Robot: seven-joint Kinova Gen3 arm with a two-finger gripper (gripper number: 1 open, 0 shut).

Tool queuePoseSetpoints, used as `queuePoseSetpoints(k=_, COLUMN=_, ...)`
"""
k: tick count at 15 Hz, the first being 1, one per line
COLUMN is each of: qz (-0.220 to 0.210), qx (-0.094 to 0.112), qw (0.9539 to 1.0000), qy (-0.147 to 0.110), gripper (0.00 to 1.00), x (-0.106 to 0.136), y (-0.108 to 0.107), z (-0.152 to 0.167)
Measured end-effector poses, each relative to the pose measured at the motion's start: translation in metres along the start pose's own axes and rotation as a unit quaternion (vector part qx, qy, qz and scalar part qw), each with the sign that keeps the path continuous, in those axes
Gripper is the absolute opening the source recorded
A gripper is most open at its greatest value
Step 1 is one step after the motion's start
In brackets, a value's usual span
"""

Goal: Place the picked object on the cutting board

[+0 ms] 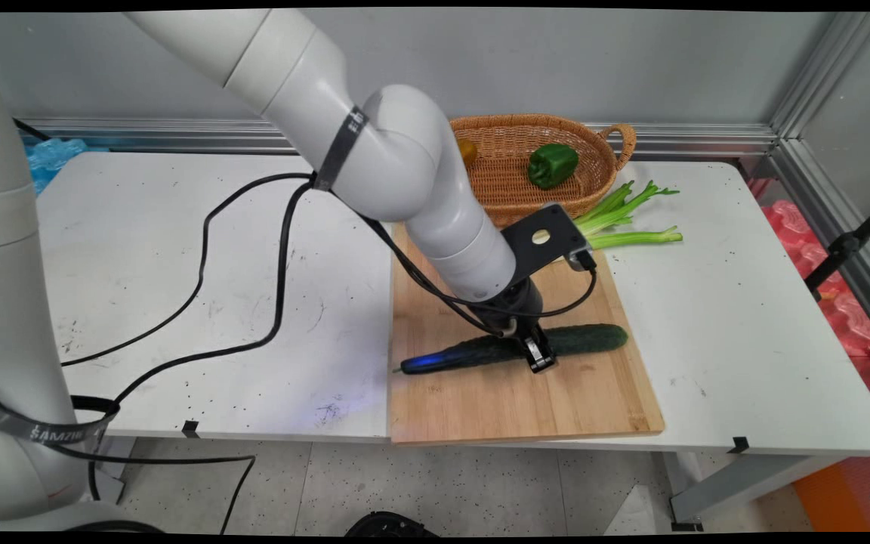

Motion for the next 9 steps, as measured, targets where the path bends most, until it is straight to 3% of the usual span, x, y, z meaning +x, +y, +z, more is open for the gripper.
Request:
queuePoseSetpoints(k=2, qz=-0.003, qx=0.0, qw=1.0, qy=0.001, gripper=0.0, x=-0.004, y=0.0, z=0.002)
queuePoseSetpoints(k=3, qz=-0.005, qx=0.0, qw=1.0, qy=0.001, gripper=1.0, x=-0.005, y=0.0, z=0.003)
queuePoseSetpoints(k=9, qz=-0.005, qx=-0.002, qw=1.0, qy=0.003, gripper=1.0, x=-0.013, y=0.001, z=0.004)
